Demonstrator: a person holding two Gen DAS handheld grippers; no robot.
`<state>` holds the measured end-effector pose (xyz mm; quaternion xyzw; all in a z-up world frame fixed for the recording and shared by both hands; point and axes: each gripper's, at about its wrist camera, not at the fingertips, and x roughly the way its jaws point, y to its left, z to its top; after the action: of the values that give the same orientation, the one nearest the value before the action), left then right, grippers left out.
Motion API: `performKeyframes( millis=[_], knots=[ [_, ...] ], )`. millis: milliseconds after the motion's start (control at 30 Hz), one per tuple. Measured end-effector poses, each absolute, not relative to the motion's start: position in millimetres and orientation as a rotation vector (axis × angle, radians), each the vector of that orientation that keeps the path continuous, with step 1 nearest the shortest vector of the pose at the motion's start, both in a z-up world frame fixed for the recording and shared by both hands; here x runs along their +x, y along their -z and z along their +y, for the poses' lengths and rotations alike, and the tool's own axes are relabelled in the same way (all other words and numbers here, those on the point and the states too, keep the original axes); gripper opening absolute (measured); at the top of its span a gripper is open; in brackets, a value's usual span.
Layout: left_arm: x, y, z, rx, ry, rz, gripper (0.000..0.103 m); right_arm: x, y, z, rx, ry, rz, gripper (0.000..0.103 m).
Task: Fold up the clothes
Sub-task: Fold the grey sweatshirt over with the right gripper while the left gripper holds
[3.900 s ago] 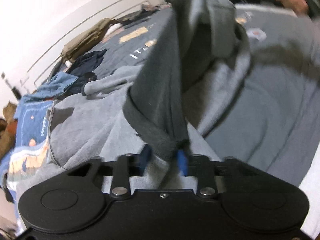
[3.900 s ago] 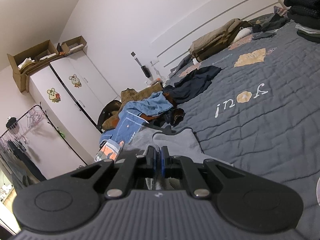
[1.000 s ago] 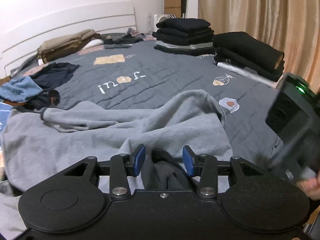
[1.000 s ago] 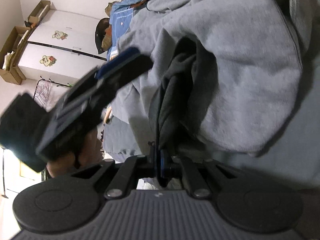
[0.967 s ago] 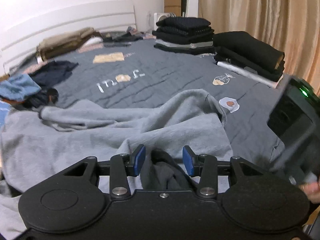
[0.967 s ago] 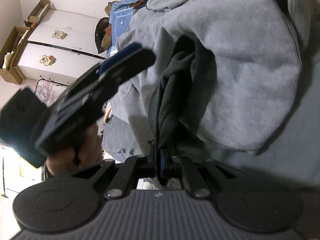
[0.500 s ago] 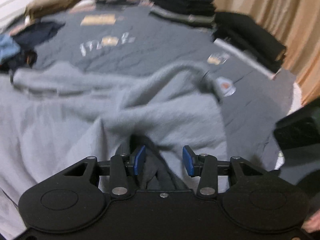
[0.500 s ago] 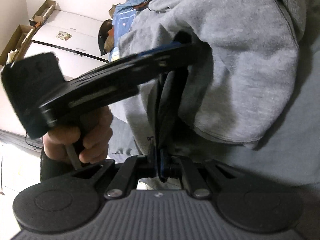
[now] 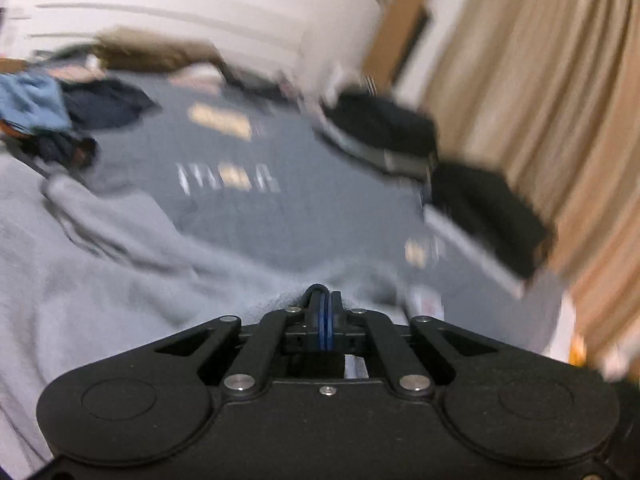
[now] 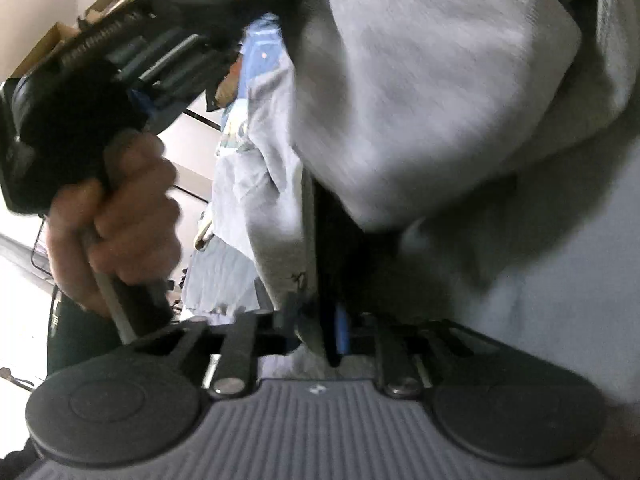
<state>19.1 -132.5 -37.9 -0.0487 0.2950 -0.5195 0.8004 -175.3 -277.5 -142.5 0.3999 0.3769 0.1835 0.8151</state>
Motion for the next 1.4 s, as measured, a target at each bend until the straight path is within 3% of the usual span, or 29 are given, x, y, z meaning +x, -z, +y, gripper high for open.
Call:
performKeyframes(
  millis=[67,133,433,633,900,933,1033,1400],
  knots=[
    [28.4,30.6,-117.5,-0.184,1.046,0.607,0.001,-177.1,135.6,-274.6,0.802,-0.379,0.763,0.048],
    [38.5,26.6,-101.9,-0.256,0.961,0.589,0.001,-176.7,130.9,-271.2,0.762,-0.377,0.737,0.050],
    [75.1,34.3,-58.1,-0.333,0.619,0.650,0.001,-174.0,122.2,-268.5,0.668,-0.323,0.757,0.050],
    [80.6,41.3,-46.7,-0.188,0.563,0.736,0.004,-171.4,115.8,-270.7,0.621,-0.289,0.765,0.051],
    [39.6,23.7,-48.3,0.125,0.645,0.619,0.006,-156.5,110.5,-263.8,0.626,-0.279,0.784,0.051],
    [31.9,22.9,-51.1,0.176,0.674,0.593,0.011,-157.5,110.2,-261.6,0.624,-0.279,0.787,0.051],
    [14.2,29.7,-66.2,0.322,0.755,0.527,0.065,-153.9,111.8,-260.4,0.640,-0.281,0.807,0.051],
    [-18.5,63.5,-103.2,0.610,0.904,0.404,0.063,-147.6,122.5,-254.7,0.642,-0.264,0.865,0.053]
  ],
)
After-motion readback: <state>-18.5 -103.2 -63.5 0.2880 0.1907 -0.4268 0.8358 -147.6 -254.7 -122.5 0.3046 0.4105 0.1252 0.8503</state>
